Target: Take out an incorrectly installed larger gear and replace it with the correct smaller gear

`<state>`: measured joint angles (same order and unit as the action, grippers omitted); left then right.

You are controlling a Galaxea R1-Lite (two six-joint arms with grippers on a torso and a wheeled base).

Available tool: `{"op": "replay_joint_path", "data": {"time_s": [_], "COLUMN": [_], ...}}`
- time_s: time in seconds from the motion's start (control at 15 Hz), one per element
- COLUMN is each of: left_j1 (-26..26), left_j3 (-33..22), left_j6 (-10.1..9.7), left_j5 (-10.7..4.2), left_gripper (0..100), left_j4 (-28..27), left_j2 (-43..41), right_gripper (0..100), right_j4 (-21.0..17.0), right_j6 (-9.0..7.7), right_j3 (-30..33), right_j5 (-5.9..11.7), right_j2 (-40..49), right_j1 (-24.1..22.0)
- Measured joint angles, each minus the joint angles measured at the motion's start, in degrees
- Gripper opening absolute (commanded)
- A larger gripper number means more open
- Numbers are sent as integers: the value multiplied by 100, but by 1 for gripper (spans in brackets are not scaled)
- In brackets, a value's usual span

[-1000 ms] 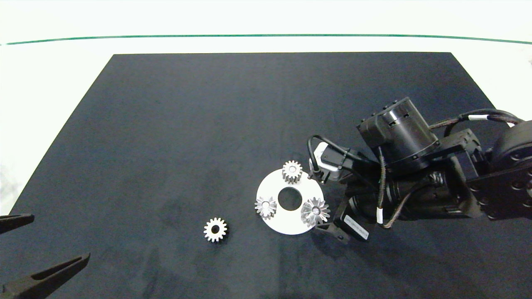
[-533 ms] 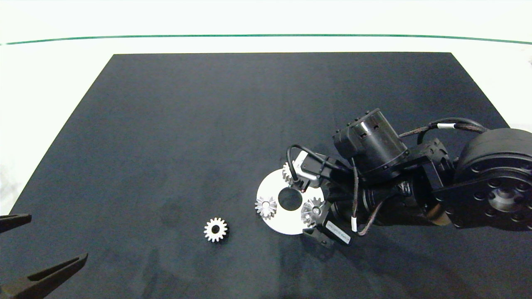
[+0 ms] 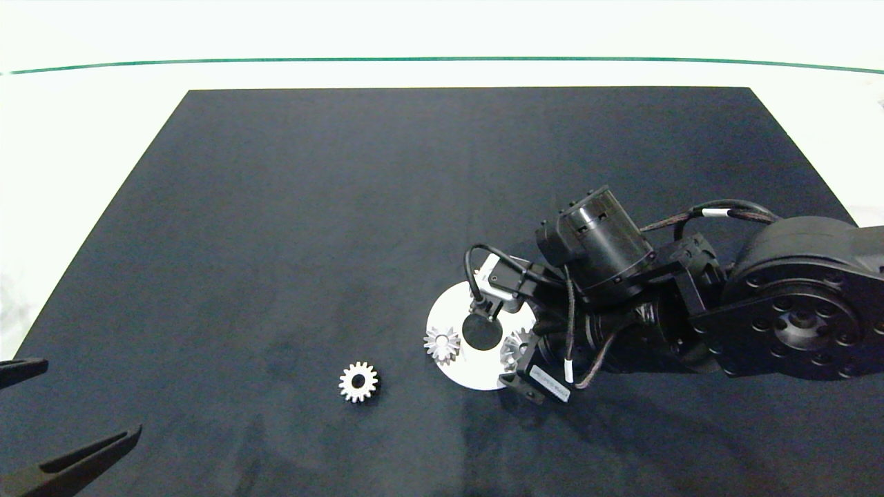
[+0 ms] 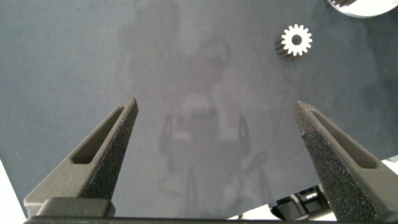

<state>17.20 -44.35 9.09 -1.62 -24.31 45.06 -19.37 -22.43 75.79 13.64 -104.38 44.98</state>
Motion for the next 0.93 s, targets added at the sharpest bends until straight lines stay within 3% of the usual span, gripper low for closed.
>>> {"op": "replay_joint_path", "data": {"time_s": [0.33, 0.6, 0.93], "left_j1": [7, 11, 11], "left_j3": [12, 20, 30], "left_j6": [-2, -2, 0], "left_j5": [0, -2, -2], "left_gripper": [100, 100, 100], "left_j4": [0, -7, -7], "left_j2": [-49, -79, -105], "right_gripper": [76, 69, 58], "right_j4": [-2, 0, -2], "right_j6": [0, 0, 22], "right_j3": [32, 80, 94], "right_j5": [2, 154, 151], "right_j2": [-91, -149, -174], "right_j1": [94, 121, 118]}}
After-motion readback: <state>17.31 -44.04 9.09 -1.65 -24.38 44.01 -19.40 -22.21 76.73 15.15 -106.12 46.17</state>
